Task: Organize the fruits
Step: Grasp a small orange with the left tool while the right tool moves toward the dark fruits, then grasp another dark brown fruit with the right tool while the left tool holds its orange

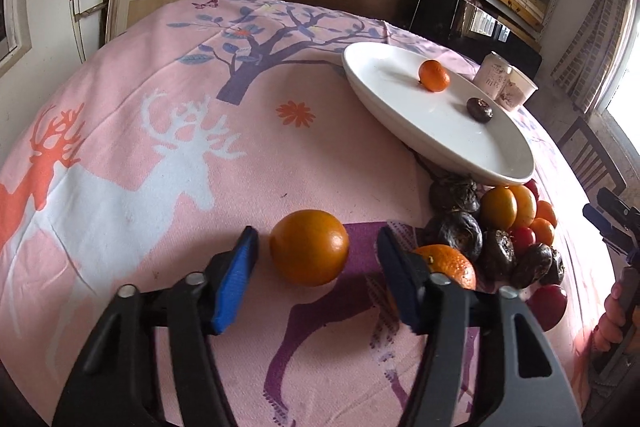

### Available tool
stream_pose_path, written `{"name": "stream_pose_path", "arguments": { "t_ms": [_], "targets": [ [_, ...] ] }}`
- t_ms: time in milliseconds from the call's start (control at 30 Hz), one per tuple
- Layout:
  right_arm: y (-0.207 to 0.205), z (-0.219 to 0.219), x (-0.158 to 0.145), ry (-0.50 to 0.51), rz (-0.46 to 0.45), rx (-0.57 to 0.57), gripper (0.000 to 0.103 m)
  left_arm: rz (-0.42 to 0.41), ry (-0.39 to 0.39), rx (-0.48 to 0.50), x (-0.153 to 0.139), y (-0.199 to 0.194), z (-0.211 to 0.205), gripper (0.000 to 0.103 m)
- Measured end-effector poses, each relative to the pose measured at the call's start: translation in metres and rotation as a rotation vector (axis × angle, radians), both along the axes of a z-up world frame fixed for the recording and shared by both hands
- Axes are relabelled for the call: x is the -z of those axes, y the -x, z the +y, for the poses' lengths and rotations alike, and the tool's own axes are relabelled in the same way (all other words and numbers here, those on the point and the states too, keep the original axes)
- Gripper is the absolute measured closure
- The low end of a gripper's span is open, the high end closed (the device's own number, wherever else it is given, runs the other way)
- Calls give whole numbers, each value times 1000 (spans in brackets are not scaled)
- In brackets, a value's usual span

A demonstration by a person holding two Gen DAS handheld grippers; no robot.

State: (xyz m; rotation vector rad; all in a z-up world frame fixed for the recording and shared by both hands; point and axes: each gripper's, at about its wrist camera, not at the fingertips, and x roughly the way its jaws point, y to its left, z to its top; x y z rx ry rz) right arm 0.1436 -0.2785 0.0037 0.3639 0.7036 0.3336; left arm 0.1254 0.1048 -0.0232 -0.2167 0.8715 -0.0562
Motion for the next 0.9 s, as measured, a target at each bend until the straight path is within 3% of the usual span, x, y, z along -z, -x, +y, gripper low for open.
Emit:
{"name": "stream_pose_path", "arguments": {
  "t_ms": [133,367,667,800,900],
  "targets": [
    [1,0,-1,-4,0,-4,12,-20,50,-47,-2,5,19,58],
    [9,9,-2,44,-31,-40,12,10,-64,-3,1,0,-1,59],
    [30,21,4,165,-22,-75,12,7,-46,0,1,1,1,65],
    [38,31,14,234,22,-131,23,7,-47,0,1,1,1,65],
    [37,38,17,273,45,-151,23,8,-48,0,1,1,1,65]
  ]
}}
